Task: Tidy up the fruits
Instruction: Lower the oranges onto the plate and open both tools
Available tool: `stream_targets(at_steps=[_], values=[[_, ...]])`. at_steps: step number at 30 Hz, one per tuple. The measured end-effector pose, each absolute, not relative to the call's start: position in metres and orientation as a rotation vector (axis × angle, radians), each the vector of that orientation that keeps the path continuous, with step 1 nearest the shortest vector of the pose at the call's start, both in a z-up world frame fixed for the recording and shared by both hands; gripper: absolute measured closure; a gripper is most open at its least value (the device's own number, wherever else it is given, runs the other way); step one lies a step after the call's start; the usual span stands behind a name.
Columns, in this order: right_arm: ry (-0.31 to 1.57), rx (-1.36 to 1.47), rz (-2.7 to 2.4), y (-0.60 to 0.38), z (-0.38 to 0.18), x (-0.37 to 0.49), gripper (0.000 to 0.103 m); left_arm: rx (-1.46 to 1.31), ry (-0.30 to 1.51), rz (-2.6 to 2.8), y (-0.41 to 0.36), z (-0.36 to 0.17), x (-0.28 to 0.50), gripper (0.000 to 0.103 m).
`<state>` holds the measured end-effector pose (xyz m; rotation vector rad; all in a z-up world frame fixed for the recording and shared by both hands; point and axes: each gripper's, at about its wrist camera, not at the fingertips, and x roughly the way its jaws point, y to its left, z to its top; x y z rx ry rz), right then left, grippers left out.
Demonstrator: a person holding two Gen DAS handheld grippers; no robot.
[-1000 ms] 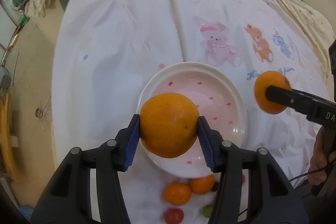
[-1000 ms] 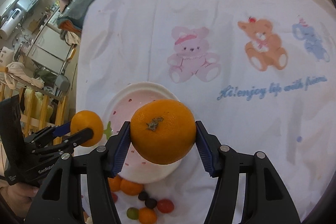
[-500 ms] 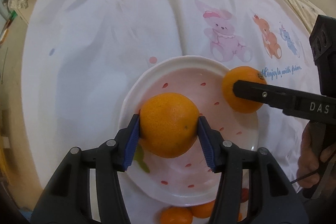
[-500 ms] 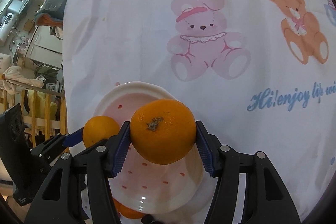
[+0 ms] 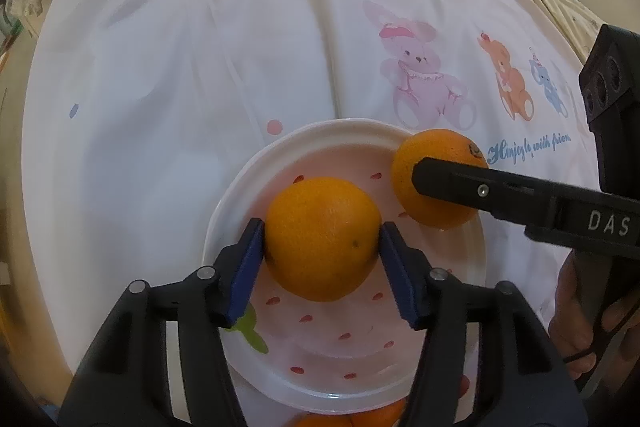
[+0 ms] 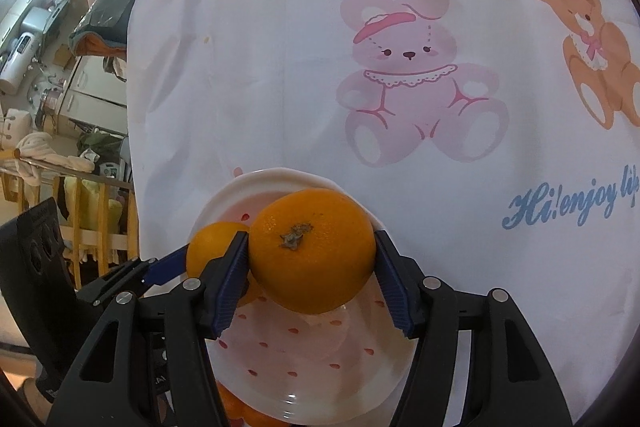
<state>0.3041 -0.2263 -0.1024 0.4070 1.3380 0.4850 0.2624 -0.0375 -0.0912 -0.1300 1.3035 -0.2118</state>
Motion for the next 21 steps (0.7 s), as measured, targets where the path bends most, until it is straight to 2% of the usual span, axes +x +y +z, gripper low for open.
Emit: stream_targets(at_steps=[1,2,3,5,21], values=[[1.349,0.421,0.491,-0.227,-0.104,0.305,0.038,-0.132,1.320,-0.200,-0.037,-0.092,0.263,0.038],[1.362,0.428,0.493,-0.227,-0.106,0.305,0.038,-0.140,1.332,-0.202,-0.036,-0.093,0.263,0.024],[1.366,0.429,0.496,-0.227,-0.108,0.305,0.034,-0.152,1.341,-0.218,-0.038,-0.094,0.262,0.021],[1.354,0.428,0.520,-0.227,-0.108,0.304,0.029,-0.134,1.348,-0.229,-0.041,-0.095,0.261,0.021],[1.261,0.466,0.460,-0.254,-0.081,0.303,0.028,-0.128,1.286,-0.201,-0.029,-0.075,0.252,0.021]])
